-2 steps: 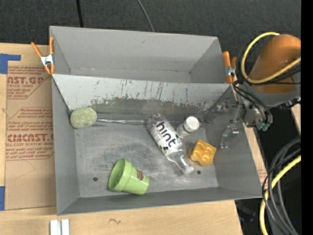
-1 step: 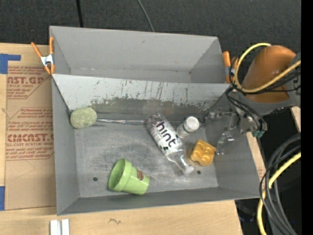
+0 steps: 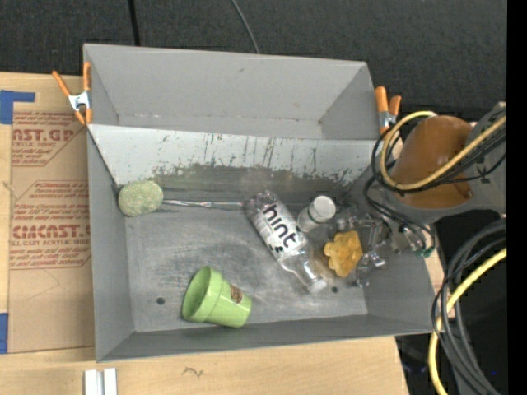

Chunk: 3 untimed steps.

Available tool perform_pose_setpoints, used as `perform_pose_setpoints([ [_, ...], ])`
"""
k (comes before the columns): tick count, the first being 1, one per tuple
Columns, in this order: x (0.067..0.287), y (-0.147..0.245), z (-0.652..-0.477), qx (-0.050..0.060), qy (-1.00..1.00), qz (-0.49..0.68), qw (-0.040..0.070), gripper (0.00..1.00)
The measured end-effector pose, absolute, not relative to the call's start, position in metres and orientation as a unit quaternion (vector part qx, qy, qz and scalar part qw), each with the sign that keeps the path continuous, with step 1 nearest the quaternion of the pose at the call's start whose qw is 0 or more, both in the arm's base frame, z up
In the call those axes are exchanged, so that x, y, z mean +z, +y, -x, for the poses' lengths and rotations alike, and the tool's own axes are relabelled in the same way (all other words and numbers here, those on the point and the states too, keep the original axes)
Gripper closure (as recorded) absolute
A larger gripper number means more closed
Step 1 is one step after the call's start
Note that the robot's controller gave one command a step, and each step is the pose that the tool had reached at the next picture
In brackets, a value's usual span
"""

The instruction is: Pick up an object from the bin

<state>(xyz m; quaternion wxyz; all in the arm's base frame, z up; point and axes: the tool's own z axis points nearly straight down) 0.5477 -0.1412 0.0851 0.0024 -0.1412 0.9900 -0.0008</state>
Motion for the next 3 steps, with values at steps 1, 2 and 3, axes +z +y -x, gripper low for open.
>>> perform_pose_setpoints([
  [1,0.072,-0.118,-0.575,-0.001,0.937,0.350,0.002,1.00],
  [2,0.072,-0.118,-0.575,-0.001,0.937,0.350,0.002,1.00],
  [3,0.240,-0.113,-0.582,-0.001,0.937,0.350,0.004,1.00],
])
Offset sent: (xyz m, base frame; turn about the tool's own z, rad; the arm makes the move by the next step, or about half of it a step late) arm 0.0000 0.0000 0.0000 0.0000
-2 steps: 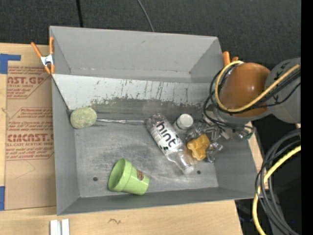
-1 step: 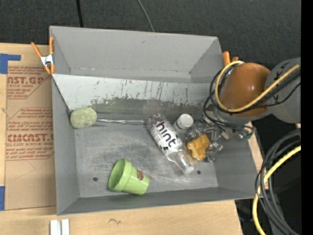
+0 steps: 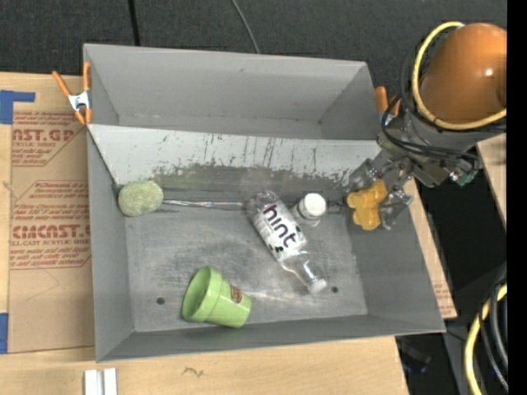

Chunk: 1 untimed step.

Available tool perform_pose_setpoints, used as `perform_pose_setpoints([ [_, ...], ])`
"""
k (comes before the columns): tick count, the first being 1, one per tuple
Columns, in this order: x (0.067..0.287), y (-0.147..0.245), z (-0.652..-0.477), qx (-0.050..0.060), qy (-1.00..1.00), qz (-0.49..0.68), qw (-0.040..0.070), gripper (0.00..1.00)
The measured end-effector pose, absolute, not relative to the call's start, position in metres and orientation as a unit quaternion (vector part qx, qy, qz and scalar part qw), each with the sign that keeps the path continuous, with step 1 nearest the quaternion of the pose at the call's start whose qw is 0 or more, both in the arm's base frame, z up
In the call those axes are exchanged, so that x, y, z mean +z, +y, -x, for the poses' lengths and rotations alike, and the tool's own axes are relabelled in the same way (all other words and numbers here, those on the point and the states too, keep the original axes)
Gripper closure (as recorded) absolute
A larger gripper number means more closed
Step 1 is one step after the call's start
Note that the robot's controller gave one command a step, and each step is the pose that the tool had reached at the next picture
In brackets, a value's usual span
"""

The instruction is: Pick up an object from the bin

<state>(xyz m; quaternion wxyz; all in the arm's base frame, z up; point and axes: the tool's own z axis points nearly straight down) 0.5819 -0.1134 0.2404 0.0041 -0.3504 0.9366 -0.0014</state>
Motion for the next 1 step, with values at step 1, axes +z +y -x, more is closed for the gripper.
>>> perform_pose_setpoints([
  [1,0.2388,-0.1133,-0.5811,0.000,0.937,0.350,0.003,1.00],
])
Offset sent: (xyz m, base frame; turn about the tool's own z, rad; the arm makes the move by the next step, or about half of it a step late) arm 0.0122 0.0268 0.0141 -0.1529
